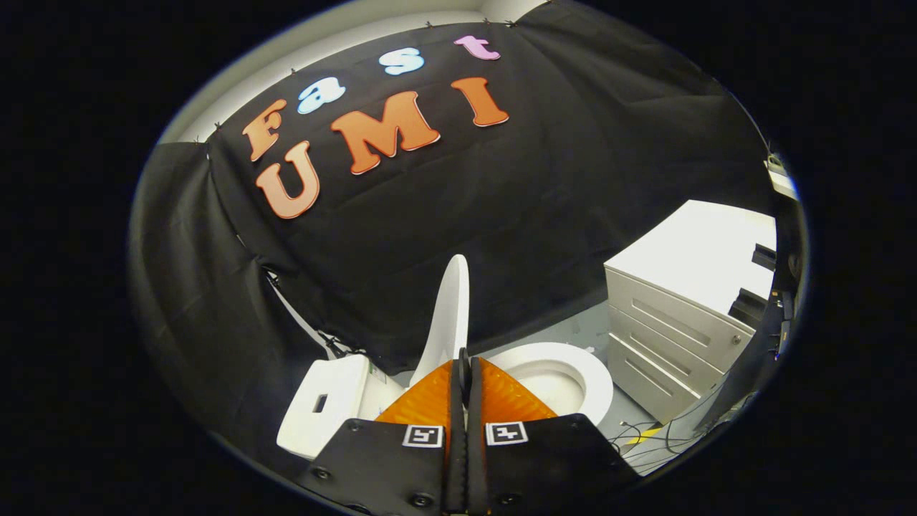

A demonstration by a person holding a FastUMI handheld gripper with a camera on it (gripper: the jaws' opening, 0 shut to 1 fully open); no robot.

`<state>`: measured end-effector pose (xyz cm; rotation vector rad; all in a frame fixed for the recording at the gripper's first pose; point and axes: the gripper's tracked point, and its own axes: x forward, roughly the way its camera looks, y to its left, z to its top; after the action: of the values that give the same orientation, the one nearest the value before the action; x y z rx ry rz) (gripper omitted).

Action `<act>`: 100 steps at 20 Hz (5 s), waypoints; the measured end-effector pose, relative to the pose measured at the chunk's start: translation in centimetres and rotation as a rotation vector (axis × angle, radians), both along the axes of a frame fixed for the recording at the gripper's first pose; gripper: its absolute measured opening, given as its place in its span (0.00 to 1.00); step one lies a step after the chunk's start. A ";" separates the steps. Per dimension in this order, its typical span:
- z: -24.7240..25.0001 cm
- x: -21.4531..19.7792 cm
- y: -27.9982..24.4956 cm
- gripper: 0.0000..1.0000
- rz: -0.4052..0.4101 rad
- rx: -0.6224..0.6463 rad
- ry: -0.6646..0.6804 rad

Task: Open the toilet lid.

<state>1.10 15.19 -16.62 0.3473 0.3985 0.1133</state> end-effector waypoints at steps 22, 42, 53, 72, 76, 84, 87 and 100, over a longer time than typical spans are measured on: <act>5.4 -5.0 23.9 0.08 0.327 -0.145 -0.098; 2.5 -8.1 35.5 0.08 0.406 -0.357 -0.158; 8.1 -8.4 32.1 0.99 0.423 -0.204 -0.259; 11.6 -3.4 7.7 0.98 0.093 -0.237 -0.250; 11.1 -2.9 4.3 0.98 0.049 -0.254 -0.243; 10.8 -1.8 0.8 0.98 0.051 -0.267 -0.240; 10.9 -1.1 -1.3 0.98 0.021 -0.264 -0.230; 10.6 -1.0 -2.6 0.98 -0.004 -0.273 -0.215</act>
<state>0.07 12.58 -6.03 0.0651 0.1961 0.0904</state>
